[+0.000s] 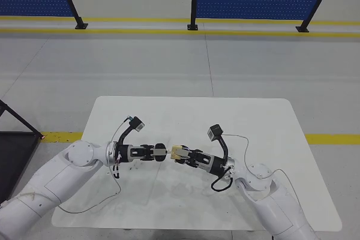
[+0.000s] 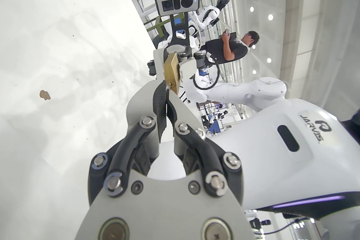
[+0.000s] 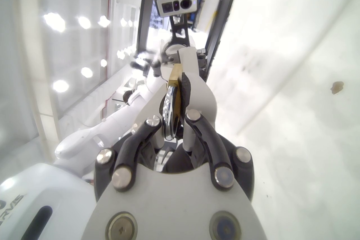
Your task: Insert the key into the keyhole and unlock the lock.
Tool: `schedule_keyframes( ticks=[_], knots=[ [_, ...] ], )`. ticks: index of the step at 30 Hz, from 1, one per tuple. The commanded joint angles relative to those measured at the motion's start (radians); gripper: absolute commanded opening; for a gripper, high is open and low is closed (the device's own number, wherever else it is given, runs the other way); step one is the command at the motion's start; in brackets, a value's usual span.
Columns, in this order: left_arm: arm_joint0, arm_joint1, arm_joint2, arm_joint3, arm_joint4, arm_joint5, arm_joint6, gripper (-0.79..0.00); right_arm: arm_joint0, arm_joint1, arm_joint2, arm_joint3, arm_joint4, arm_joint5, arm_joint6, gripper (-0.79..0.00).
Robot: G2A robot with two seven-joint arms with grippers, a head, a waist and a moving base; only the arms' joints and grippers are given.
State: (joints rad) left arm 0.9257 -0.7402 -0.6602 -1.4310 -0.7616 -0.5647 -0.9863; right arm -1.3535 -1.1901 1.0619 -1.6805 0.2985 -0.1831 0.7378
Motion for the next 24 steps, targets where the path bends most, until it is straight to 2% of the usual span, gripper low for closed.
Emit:
schedule_keyframes(
  ticks=[1,15,24],
  knots=[
    [0.003,-0.005,-0.004,0.004,-0.009,0.019,-0.008,-0.785,0.000,0.000,0.000,0.000,0.000,0.000,0.000,-0.785],
    [0.021,-0.030,-0.046,0.010,-0.002,0.072,-0.054,-0.785,0.000,0.000,0.000,0.000,0.000,0.000,0.000,-0.785],
    [0.036,-0.043,-0.073,0.004,0.080,0.020,-0.055,-0.785,0.000,0.000,0.000,0.000,0.000,0.000,0.000,-0.785]
  ],
)
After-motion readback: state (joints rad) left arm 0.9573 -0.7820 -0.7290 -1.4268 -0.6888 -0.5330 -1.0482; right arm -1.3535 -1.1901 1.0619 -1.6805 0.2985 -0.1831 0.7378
